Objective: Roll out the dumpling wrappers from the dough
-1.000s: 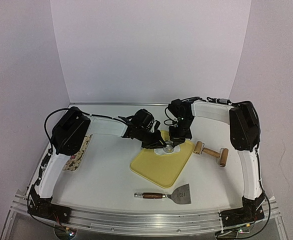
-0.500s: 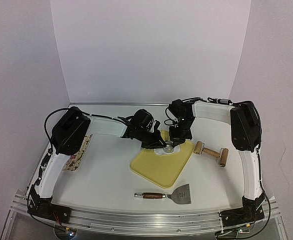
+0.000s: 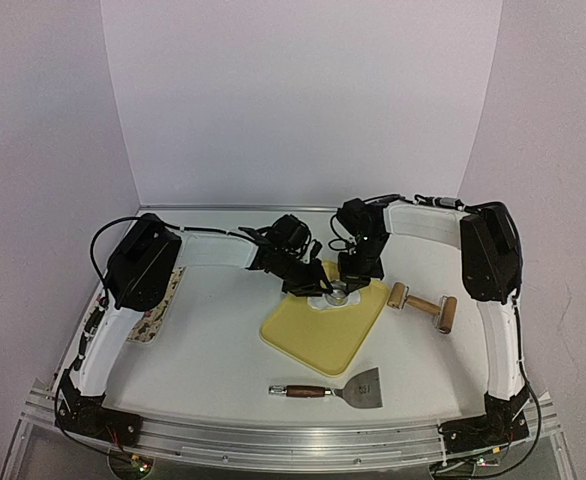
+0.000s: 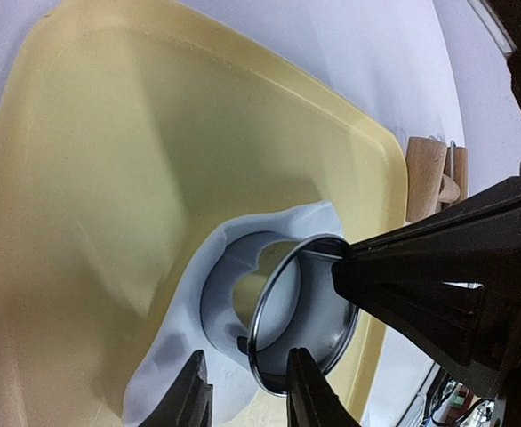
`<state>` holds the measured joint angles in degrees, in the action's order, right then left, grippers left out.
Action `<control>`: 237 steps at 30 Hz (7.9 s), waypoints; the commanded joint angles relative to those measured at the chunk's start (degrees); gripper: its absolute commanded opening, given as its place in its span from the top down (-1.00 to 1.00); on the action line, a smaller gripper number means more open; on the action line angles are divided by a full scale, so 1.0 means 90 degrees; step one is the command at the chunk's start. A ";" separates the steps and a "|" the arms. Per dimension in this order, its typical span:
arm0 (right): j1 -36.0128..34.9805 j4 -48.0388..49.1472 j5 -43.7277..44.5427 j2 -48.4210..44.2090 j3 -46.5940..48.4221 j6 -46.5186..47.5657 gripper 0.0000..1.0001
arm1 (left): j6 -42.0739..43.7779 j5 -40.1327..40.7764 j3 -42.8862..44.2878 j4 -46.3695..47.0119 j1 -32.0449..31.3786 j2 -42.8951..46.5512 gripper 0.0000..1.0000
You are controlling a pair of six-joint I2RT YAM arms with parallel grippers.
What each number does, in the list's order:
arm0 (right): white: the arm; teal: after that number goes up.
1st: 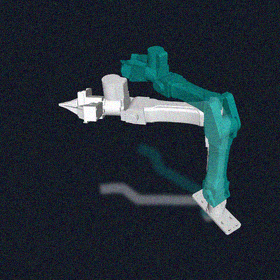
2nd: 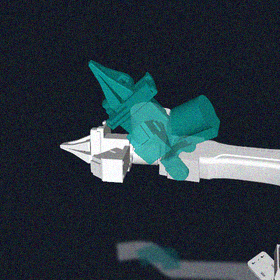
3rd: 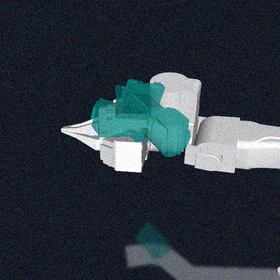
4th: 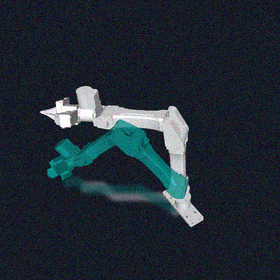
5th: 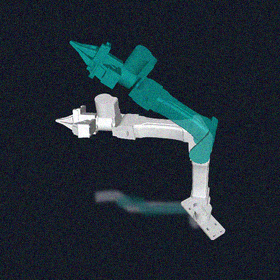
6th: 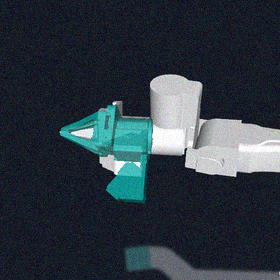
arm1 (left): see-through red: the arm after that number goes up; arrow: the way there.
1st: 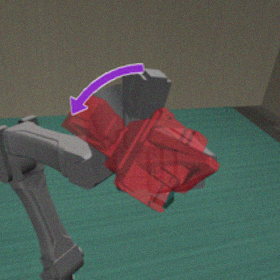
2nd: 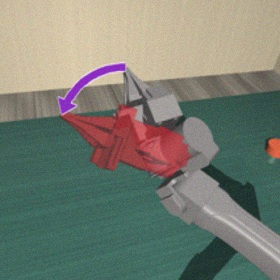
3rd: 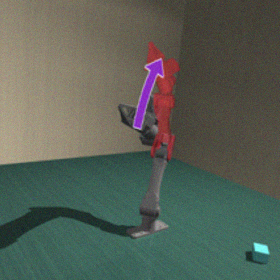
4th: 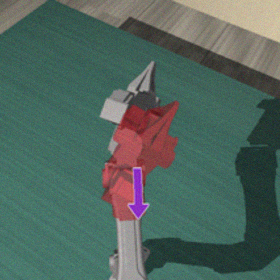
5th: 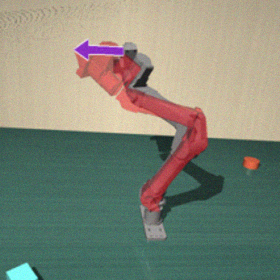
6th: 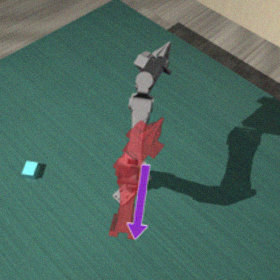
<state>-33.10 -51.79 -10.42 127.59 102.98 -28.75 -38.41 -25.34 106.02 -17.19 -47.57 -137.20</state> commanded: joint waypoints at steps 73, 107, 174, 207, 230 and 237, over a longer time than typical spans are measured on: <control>0.0471 0.0243 -0.1247 0.0230 0.0239 0.0658 0.62 | 0.0338 0.0861 -0.0102 -0.1256 0.0021 0.0481 0.06; -0.0045 -0.0860 0.0336 0.0808 0.0935 0.1497 1.00 | 0.0163 0.0949 0.0028 -0.1502 0.0012 0.0170 0.08; -0.0148 -0.1336 0.0904 0.1252 0.0939 0.1031 1.00 | 0.0201 0.0636 -0.1108 0.1358 -0.0759 0.2078 1.00; -0.0144 -0.1328 0.0240 0.1093 0.1225 0.0998 1.00 | 0.0236 0.1503 -0.3125 0.0613 -0.0445 0.2933 -0.32; -0.0132 -0.1364 -0.0295 0.0580 0.1728 0.1027 0.55 | -0.0090 0.1483 -0.3198 0.1328 -0.0159 0.2810 -0.99; -0.0093 -0.1505 -0.0035 0.0301 0.1686 0.0933 0.30 | 0.0159 0.1108 -0.3614 0.1553 -0.0163 0.2994 -0.99</control>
<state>-34.32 -63.14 -12.33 134.56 117.12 -19.73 -39.11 -12.75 73.73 -6.04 -49.17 -113.53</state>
